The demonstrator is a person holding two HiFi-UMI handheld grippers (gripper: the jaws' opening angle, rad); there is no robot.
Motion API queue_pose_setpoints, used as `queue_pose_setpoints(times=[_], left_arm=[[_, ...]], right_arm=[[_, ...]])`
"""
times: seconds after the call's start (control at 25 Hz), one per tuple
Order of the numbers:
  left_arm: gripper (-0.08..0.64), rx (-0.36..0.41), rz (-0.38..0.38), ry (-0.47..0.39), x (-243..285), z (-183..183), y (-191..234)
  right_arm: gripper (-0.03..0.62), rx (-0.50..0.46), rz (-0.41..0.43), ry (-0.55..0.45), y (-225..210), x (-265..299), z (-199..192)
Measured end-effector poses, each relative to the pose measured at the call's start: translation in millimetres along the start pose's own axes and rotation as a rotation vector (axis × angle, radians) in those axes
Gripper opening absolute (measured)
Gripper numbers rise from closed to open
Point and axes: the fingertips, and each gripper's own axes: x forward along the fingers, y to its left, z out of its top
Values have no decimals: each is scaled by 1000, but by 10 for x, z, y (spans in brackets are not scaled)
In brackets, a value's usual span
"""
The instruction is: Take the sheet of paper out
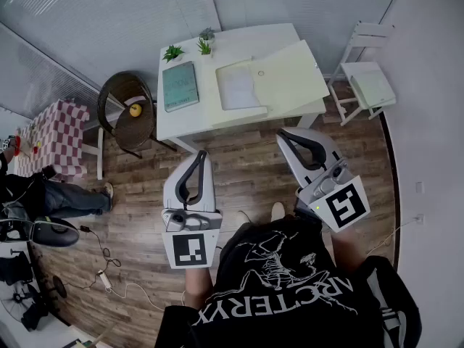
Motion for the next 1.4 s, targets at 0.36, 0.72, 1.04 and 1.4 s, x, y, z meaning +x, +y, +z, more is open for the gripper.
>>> queue_pose_setpoints(times=[0.36, 0.72, 1.04, 1.4], left_arm=[[11, -17, 23, 16, 169, -60, -40], [11, -24, 50, 45, 555, -205, -117], [11, -28, 2, 55, 1310, -593, 450], [11, -46, -139, 71, 2459, -1048, 1394]], right_arm=[[12, -16, 15, -3, -150, -11, -55], [12, 15, -5, -46, -606, 16, -193], [12, 16, -22, -1, -1032, 874, -518], [12, 51, -135, 105, -1635, 2179, -912]])
